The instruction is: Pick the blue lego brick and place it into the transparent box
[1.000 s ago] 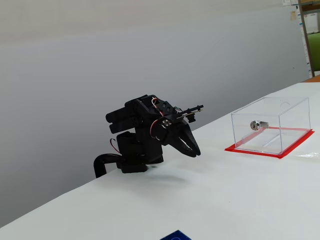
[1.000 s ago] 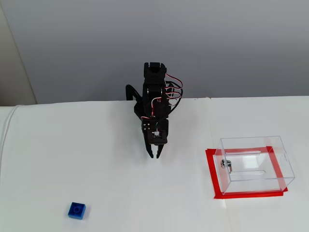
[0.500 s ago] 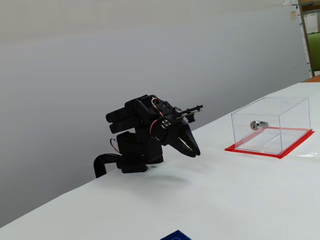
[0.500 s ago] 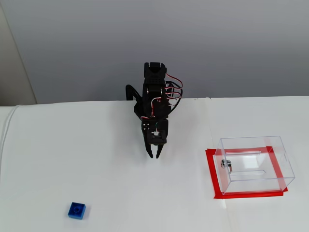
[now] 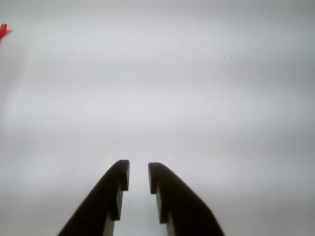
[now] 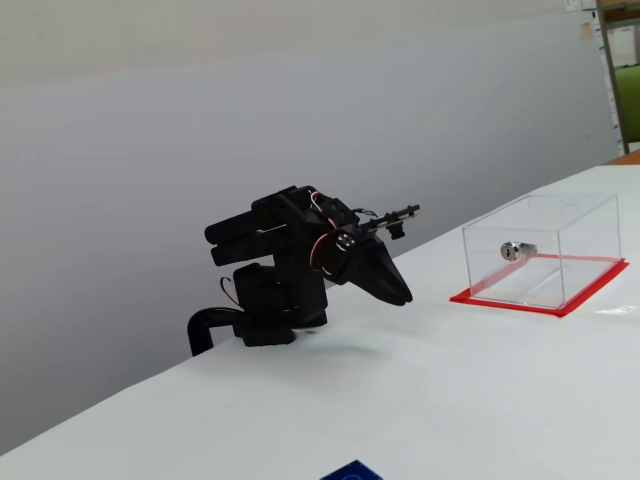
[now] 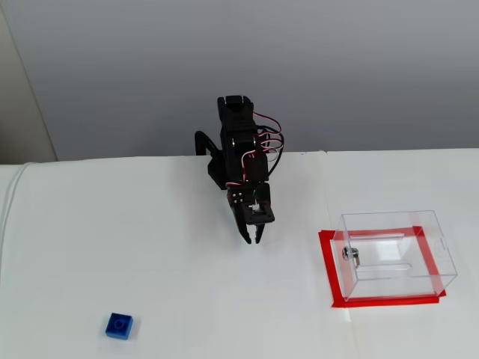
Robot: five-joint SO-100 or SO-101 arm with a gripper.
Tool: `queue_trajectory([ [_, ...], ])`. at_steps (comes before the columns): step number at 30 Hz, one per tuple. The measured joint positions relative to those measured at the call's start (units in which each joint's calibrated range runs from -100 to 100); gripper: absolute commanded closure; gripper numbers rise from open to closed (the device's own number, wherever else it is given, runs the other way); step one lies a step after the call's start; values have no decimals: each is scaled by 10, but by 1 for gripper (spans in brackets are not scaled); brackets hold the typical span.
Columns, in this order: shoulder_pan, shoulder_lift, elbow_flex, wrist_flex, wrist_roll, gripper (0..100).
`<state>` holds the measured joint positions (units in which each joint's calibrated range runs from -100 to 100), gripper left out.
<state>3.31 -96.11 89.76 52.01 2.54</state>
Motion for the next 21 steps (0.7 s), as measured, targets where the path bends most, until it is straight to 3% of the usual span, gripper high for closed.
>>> queue_trajectory([
  [21,-25,470,-437,1,2,96],
])
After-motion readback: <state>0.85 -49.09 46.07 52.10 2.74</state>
